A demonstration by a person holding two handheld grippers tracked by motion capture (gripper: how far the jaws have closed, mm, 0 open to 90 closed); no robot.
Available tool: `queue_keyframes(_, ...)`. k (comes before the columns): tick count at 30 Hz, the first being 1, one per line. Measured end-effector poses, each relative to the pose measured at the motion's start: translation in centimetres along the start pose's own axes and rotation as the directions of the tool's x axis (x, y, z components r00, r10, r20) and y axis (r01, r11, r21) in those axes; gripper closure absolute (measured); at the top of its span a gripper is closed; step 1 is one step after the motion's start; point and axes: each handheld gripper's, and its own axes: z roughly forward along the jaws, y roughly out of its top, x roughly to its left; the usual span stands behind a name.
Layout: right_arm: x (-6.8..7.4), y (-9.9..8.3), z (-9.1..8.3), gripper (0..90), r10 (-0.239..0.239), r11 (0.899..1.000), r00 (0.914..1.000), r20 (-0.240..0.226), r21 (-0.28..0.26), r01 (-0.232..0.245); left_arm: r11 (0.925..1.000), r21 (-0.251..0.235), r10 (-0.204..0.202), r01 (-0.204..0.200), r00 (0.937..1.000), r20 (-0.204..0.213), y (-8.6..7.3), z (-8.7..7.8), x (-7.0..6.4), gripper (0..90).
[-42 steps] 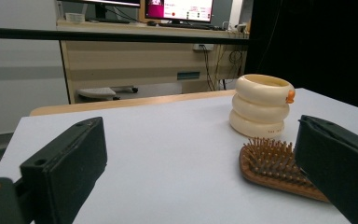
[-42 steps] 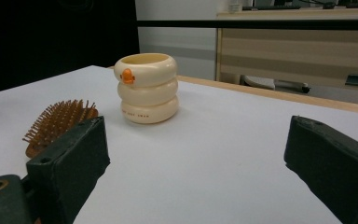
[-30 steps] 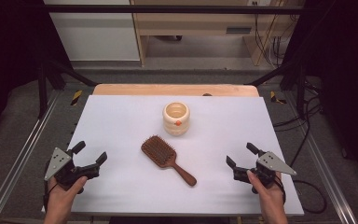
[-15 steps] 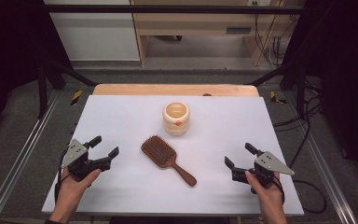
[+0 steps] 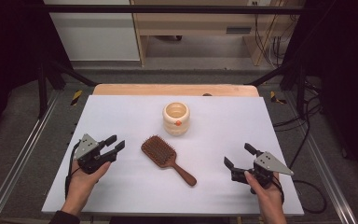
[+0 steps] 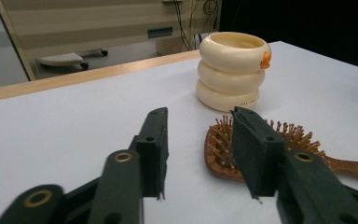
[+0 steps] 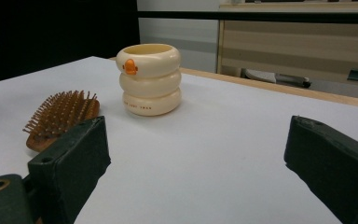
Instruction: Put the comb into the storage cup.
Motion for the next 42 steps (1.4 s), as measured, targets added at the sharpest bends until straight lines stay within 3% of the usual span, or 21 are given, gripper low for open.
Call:
queue_keyframes(5,0.1,0.0,0.1,6.8,-0.003,1.000,1.0000,-0.002,0.005,0.003,0.9997,0.022,0.008,-0.009,0.9993,0.037,0.3,1.2,-0.3,75.9)
queue_keyframes(13,0.3,0.0,0.2,7.1,-0.008,1.000,0.9999,-0.010,0.012,0.008,0.9958,0.087,0.020,-0.026,0.9974,0.069,1.0,3.5,-0.2,89.8)
queue_keyframes(16,0.3,-0.1,0.2,7.0,-0.006,1.000,0.9999,-0.013,0.013,0.007,0.9941,0.107,0.008,-0.016,0.9974,0.072,1.0,4.3,0.0,90.0)
queue_keyframes(21,0.4,-0.1,0.2,6.8,-0.004,1.000,0.9999,-0.012,0.012,0.004,0.9897,0.138,0.029,-0.038,0.9974,0.066,1.1,5.6,0.0,90.0)
queue_keyframes(28,0.4,0.0,0.2,6.8,-0.003,1.000,0.9999,-0.014,0.010,0.003,0.9810,0.190,0.029,-0.040,0.9977,0.061,0.8,7.5,0.3,90.0)
queue_keyframes(42,0.5,0.0,0.2,7.0,-0.005,1.000,0.9997,-0.022,0.010,0.005,0.9468,0.316,0.042,-0.059,0.9973,0.061,-0.5,10.0,0.6,90.0)
